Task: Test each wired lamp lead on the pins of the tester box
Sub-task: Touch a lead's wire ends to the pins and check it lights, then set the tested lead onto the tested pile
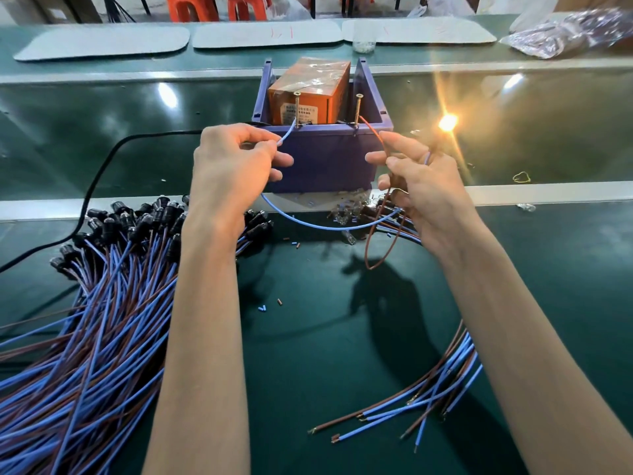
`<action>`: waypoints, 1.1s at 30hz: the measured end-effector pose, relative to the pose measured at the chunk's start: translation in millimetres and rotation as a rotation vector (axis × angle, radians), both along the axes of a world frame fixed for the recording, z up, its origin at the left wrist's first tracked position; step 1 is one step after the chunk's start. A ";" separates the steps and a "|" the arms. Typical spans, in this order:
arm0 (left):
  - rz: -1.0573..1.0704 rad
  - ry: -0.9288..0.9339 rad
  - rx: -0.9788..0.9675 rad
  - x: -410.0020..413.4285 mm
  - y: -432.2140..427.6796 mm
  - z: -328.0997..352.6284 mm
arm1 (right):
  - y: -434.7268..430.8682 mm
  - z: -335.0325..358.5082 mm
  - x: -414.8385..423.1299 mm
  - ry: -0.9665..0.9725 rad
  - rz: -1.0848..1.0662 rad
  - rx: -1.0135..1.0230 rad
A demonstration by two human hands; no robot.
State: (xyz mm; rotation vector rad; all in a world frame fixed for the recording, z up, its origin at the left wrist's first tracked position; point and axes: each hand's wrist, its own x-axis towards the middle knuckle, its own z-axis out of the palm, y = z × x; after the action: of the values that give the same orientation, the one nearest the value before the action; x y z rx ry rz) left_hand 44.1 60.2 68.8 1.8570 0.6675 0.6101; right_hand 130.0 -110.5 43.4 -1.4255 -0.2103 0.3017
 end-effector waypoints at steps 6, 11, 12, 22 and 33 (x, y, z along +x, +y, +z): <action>-0.005 0.001 0.015 0.4 0.1 0.7 | -0.4 0.8 0.1 0.006 0.000 -0.003; 0.005 0.009 0.005 0.1 1.0 -0.2 | -0.7 -0.1 0.7 0.006 0.005 -0.003; 0.008 0.007 -0.001 -0.4 0.7 -0.1 | -0.6 -0.4 0.7 0.007 0.007 -0.005; -0.696 0.508 0.078 -43.0 -11.2 43.8 | -18.1 0.8 0.9 0.128 0.552 -0.390; -0.899 0.813 0.335 -2.3 -48.6 10.8 | -24.8 -17.9 24.3 -0.251 0.196 -1.033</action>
State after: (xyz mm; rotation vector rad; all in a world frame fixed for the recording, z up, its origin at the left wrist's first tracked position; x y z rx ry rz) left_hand 41.8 11.7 79.6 2.4431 0.1458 -0.6930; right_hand 154.3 -135.4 25.5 -2.4778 -0.4364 0.4169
